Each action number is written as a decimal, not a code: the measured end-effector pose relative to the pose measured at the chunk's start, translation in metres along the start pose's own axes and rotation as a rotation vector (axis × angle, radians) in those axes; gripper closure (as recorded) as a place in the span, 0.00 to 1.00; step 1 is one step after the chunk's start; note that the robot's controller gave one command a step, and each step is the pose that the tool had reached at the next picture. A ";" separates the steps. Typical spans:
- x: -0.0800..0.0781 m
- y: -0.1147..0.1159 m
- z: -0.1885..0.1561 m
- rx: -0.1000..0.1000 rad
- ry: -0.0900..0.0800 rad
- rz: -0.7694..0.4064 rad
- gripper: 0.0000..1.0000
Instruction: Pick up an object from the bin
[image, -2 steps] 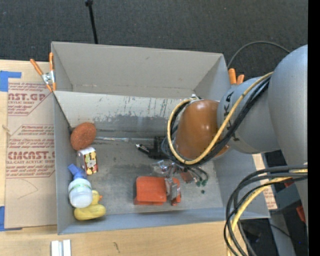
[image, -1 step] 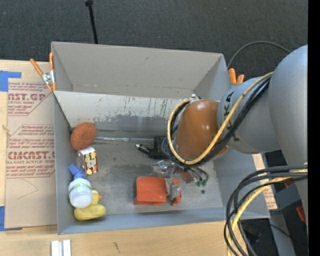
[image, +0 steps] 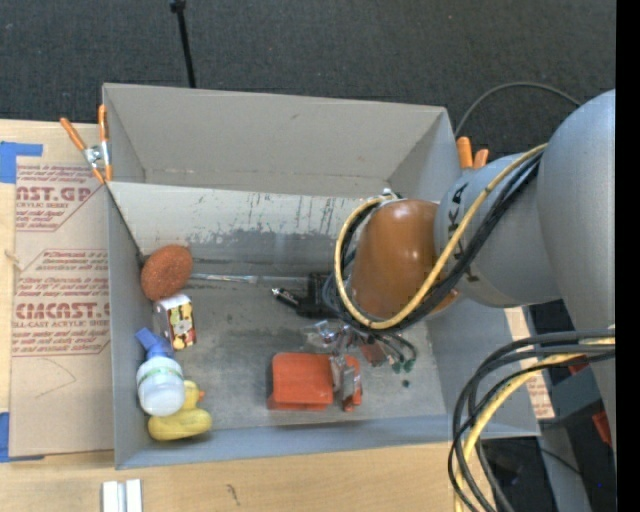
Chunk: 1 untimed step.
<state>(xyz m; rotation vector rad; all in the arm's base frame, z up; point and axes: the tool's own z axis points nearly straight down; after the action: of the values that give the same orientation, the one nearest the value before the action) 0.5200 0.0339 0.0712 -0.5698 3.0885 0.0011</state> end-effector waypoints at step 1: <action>0.000 0.000 0.000 0.000 0.000 0.000 1.00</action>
Offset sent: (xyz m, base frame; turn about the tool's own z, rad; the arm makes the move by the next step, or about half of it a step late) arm 0.0000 0.0000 0.0000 0.0000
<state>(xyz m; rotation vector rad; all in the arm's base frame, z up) 0.5200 0.0339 0.0712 -0.5697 3.0885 0.0010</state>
